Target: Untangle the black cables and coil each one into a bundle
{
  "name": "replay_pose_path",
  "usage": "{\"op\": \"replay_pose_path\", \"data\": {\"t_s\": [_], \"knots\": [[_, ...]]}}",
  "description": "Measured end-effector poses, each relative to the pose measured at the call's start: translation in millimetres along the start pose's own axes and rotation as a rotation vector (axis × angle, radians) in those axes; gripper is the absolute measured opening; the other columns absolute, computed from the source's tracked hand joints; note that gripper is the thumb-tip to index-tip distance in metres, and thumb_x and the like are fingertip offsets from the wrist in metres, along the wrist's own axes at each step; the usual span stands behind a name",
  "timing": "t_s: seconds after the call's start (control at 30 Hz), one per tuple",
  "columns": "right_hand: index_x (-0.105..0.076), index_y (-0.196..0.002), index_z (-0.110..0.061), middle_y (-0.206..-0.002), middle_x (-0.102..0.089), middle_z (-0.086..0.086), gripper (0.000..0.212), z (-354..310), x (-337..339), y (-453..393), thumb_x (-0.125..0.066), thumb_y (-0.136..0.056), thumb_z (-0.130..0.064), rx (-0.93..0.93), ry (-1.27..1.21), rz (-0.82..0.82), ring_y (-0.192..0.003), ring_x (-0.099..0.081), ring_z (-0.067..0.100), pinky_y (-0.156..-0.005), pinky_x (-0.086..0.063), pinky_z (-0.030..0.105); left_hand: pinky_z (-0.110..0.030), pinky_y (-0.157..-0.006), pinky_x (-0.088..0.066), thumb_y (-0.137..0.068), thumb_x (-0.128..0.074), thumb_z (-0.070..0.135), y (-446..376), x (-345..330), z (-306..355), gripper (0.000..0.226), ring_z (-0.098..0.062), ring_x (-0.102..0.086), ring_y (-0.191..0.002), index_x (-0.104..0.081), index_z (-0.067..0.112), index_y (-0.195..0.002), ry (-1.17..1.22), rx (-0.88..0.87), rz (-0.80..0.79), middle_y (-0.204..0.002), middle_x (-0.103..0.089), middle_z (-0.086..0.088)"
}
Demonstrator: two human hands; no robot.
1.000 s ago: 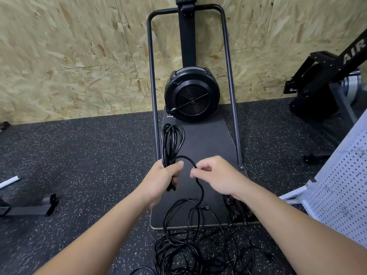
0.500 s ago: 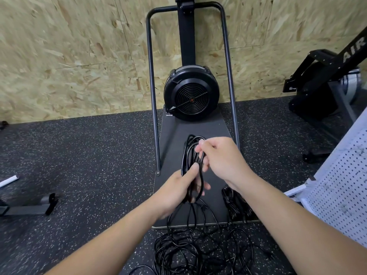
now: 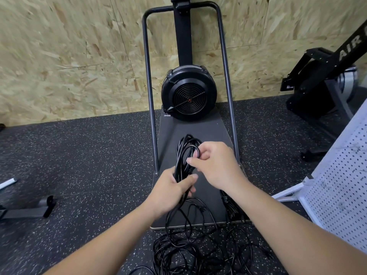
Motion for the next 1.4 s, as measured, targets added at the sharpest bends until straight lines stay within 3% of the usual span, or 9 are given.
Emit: {"op": "replay_pose_path", "data": {"t_s": [0.23,0.37,0.53,0.67,0.73,0.87,1.03,1.27,1.4], "knots": [[-0.071,-0.111,-0.007,-0.082,-0.082,0.007,0.026,-15,16,-2,-0.087,-0.093,-0.015,-0.088,-0.465,0.013,-0.071,-0.078,0.025,-0.074,-0.066,0.037,-0.027,-0.060,-0.050,-0.101,-0.080,0.027,-2,4,5,0.030,-0.012,-0.070,-0.070,-0.071,-0.001,-0.107,-0.034,-0.039,-0.051,-0.092,-0.079,-0.015],[-0.068,-0.116,0.010,-0.093,-0.082,0.019,0.030,-22,11,-1,-0.083,-0.097,-0.009,-0.163,-0.784,-0.029,-0.075,-0.073,0.022,-0.074,-0.065,0.031,-0.034,-0.060,-0.052,-0.106,-0.073,0.027,1,-4,2,0.030,-0.030,-0.081,-0.090,-0.067,-0.002,-0.113,0.006,0.011,-0.124,-0.101,-0.083,-0.012],[-0.073,-0.096,-0.016,-0.079,-0.080,-0.002,0.025,-7,18,-5,-0.093,-0.087,-0.028,-0.018,-0.250,0.108,-0.072,-0.077,0.015,-0.071,-0.062,0.032,-0.036,-0.062,-0.051,-0.111,-0.066,0.028,2,-8,3,0.034,-0.032,-0.078,-0.081,-0.063,-0.006,-0.112,0.054,0.032,-0.079,-0.094,-0.080,-0.018],[-0.071,-0.110,-0.031,-0.107,-0.061,-0.012,0.043,-4,13,-6,-0.093,-0.080,-0.052,0.174,0.014,0.264,-0.094,-0.062,0.005,-0.084,-0.052,0.026,-0.039,-0.063,-0.052,-0.113,-0.060,0.030,2,-4,5,0.037,-0.027,-0.071,-0.071,-0.060,-0.006,-0.104,0.052,0.029,-0.063,-0.087,-0.075,-0.025],[-0.067,-0.122,-0.027,-0.114,-0.061,-0.015,0.055,-3,10,-8,-0.084,-0.086,-0.063,0.032,-0.058,0.114,-0.099,-0.063,0.003,-0.090,-0.051,0.030,-0.039,-0.062,-0.052,-0.114,-0.060,0.030,2,-4,7,0.032,-0.026,-0.072,-0.070,-0.061,0.000,-0.103,0.046,0.021,-0.051,-0.085,-0.076,-0.023],[-0.075,-0.108,-0.015,-0.100,-0.080,-0.007,0.047,4,3,-5,-0.079,-0.091,-0.059,-0.090,-0.312,-0.217,-0.095,-0.074,0.015,-0.100,-0.057,0.046,-0.041,-0.063,-0.053,-0.113,-0.061,0.030,0,-3,7,0.030,-0.027,-0.073,-0.071,-0.060,0.002,-0.104,-0.006,0.019,-0.063,-0.083,-0.077,-0.016],[-0.071,-0.106,-0.030,-0.098,-0.078,-0.013,0.014,4,5,-6,-0.079,-0.095,-0.034,-0.027,-0.249,-0.194,-0.095,-0.073,0.010,-0.087,-0.056,0.035,-0.036,-0.055,-0.049,-0.111,-0.066,0.027,4,-1,16,0.024,-0.027,-0.068,-0.067,-0.061,0.003,-0.111,0.004,-0.023,-0.105,-0.085,-0.076,-0.015],[-0.068,-0.113,0.002,-0.115,-0.072,0.027,0.020,5,14,-13,-0.058,-0.096,0.003,0.008,-0.513,-0.279,-0.102,-0.067,0.027,-0.113,-0.049,0.059,-0.035,-0.054,-0.042,-0.119,-0.046,0.028,13,1,33,0.024,-0.033,-0.061,-0.068,-0.047,0.016,-0.140,0.286,-0.062,-0.124,-0.107,-0.079,-0.026],[-0.065,-0.110,-0.001,-0.105,-0.067,0.013,0.010,4,16,-13,-0.055,-0.108,-0.003,-0.029,-0.663,-0.383,-0.102,-0.062,0.027,-0.116,-0.046,0.062,-0.034,-0.054,-0.041,-0.119,-0.045,0.031,10,3,33,0.025,-0.035,-0.064,-0.072,-0.049,0.018,-0.139,0.309,-0.061,-0.112,-0.112,-0.079,-0.025]]}}
Point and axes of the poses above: each hand's wrist, its own y-axis away from the middle knuckle, its own x-axis out of the back of the hand, z = x × y, the point moved 2 cm from there along -y, towards the middle knuckle
